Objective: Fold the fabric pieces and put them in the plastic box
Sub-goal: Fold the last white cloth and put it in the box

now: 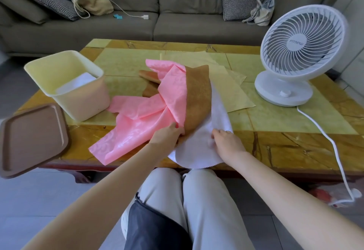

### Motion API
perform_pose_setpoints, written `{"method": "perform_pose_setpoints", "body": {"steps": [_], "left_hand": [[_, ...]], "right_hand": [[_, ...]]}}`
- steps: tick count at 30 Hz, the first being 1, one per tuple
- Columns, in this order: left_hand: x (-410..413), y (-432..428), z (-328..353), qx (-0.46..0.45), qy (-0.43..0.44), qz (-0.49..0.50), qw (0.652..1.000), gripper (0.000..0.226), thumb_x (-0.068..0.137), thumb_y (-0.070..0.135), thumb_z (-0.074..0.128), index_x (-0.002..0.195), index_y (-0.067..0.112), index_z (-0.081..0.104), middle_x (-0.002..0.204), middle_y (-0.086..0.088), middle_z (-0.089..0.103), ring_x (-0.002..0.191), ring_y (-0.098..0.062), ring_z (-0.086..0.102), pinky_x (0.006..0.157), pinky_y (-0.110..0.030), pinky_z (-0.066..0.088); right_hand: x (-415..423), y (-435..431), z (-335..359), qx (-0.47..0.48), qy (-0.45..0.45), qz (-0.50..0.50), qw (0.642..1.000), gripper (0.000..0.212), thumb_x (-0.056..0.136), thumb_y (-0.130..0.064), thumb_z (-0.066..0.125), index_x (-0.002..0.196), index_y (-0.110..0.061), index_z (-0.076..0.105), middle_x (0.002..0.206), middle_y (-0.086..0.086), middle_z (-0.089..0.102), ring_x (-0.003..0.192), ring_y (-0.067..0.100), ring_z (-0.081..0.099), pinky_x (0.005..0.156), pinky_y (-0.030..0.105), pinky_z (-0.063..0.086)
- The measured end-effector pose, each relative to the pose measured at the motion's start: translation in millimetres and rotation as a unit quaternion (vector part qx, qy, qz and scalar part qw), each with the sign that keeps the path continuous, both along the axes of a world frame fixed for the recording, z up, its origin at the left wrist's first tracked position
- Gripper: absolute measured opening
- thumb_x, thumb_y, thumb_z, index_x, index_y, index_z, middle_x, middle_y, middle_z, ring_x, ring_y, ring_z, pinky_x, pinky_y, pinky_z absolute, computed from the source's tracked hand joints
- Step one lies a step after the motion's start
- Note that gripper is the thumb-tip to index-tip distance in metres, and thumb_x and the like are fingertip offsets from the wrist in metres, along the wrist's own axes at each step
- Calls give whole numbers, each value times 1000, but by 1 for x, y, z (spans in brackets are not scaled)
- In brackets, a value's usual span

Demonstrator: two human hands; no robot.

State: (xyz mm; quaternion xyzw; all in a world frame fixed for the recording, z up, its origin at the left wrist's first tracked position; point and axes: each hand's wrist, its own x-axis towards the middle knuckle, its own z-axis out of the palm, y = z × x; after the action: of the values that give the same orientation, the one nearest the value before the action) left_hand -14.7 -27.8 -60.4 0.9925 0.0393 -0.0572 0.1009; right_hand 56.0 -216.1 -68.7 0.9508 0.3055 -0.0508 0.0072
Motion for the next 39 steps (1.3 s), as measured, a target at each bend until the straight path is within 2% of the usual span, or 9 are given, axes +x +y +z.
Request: {"method": "perform_pose_setpoints", "body": {"steps": [6,12,17,19,23,27,31,34,39], "left_hand": [[-13,20,8,56,5,98,994,34,97,18,38,130,21,48,117,-12,42,97,-35,56,76,-37,43],[-12,11,13,173,-10,110,979,35,92,7,41,123,15,56,122,-12,41,112,-31,45,89,-35,40],[-20,-26,11,78,-112,-31,990,26,91,18,44,116,20,52,117,-7,40,107,-24,43,84,-32,34],[-31,-35,6,35,-106,-93,989,29,92,34,47,119,25,53,119,-2,43,111,-21,43,90,-30,33],[-46,-32,0,56,34,-123,990,47,88,53,50,127,27,47,122,2,46,116,-18,43,95,-30,33],[-45,-17,7,155,65,-97,981,46,88,18,50,133,22,44,132,1,44,124,-21,45,98,-31,37],[-32,-9,34,198,71,19,977,38,94,11,45,131,20,48,128,-8,50,119,-26,48,96,-32,40],[-12,-2,86,211,-38,75,974,30,94,10,47,123,16,54,125,-11,51,118,-27,47,94,-31,38],[4,10,197,161,-321,122,925,19,93,8,49,105,12,63,103,-15,61,107,-30,45,81,-28,27]], "right_hand": [[12,-33,8,102,60,-130,984,20,97,-7,34,109,-4,51,106,14,59,86,29,56,66,31,40],[12,-77,11,106,64,-281,952,26,91,-1,44,116,-1,38,115,19,55,102,36,56,73,38,44],[-8,-82,9,53,-48,-61,996,73,76,6,51,142,-13,28,146,11,26,134,30,26,109,34,28],[-15,-81,3,16,-8,28,999,69,81,-1,53,143,-19,31,151,1,25,141,25,19,114,31,16],[-20,-76,1,60,86,-17,994,25,93,-22,53,118,-20,57,123,-5,57,110,20,55,88,33,45],[-5,-65,22,15,73,-56,996,17,95,-13,42,89,-20,57,91,-3,60,84,22,54,55,25,31],[13,-52,67,80,8,-71,994,19,94,-11,42,93,-17,60,98,4,60,88,26,55,65,28,34],[31,-35,134,162,-128,-90,974,24,97,-16,43,102,-18,66,108,14,55,97,33,55,85,36,42],[46,-26,251,300,-269,-107,909,28,94,-5,41,108,-15,63,108,19,64,100,38,57,80,38,42]]}}
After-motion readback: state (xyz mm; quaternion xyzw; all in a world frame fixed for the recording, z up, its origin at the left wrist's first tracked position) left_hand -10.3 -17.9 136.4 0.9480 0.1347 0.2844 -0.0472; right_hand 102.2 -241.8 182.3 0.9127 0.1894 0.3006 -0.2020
